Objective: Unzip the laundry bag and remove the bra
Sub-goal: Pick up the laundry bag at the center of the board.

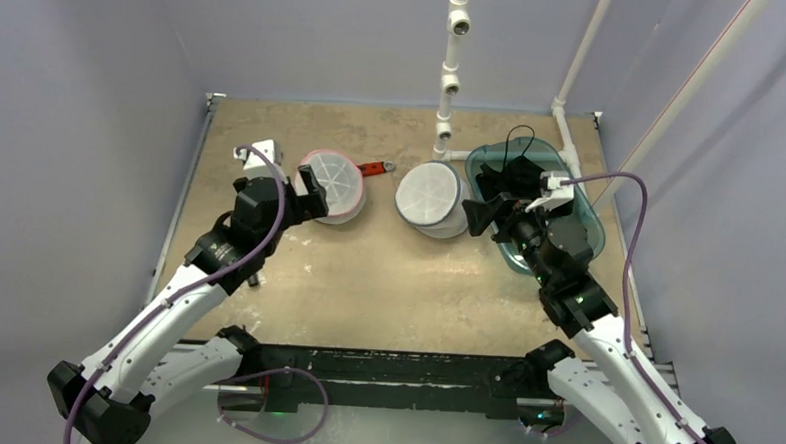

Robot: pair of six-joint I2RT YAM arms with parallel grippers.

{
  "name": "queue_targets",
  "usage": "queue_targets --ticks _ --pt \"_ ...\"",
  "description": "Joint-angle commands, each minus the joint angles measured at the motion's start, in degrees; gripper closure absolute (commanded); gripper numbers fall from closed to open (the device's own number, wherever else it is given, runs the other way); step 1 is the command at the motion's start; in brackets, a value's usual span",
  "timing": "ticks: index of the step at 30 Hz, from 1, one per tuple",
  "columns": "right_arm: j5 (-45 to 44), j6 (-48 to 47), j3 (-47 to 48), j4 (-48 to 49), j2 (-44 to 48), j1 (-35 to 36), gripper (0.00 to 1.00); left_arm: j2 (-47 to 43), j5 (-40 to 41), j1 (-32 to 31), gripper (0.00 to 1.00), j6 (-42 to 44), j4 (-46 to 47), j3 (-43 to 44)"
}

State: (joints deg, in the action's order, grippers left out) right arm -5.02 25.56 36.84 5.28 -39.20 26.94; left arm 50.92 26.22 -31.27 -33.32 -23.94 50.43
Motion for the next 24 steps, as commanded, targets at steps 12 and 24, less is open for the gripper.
queue_targets --ticks 12,24 --pt "2.16 5.5 -1.34 5.82 -11.16 -0.04 0.27 4.03 -4.87 -0.11 0.02 0.15 -0.55 -1.65" --pt "-1.62 9.49 4.67 10.17 -31.74 -0.1 0.4 -7.41 -21.71 -0.19 0.06 -4.14 17.04 -15.46"
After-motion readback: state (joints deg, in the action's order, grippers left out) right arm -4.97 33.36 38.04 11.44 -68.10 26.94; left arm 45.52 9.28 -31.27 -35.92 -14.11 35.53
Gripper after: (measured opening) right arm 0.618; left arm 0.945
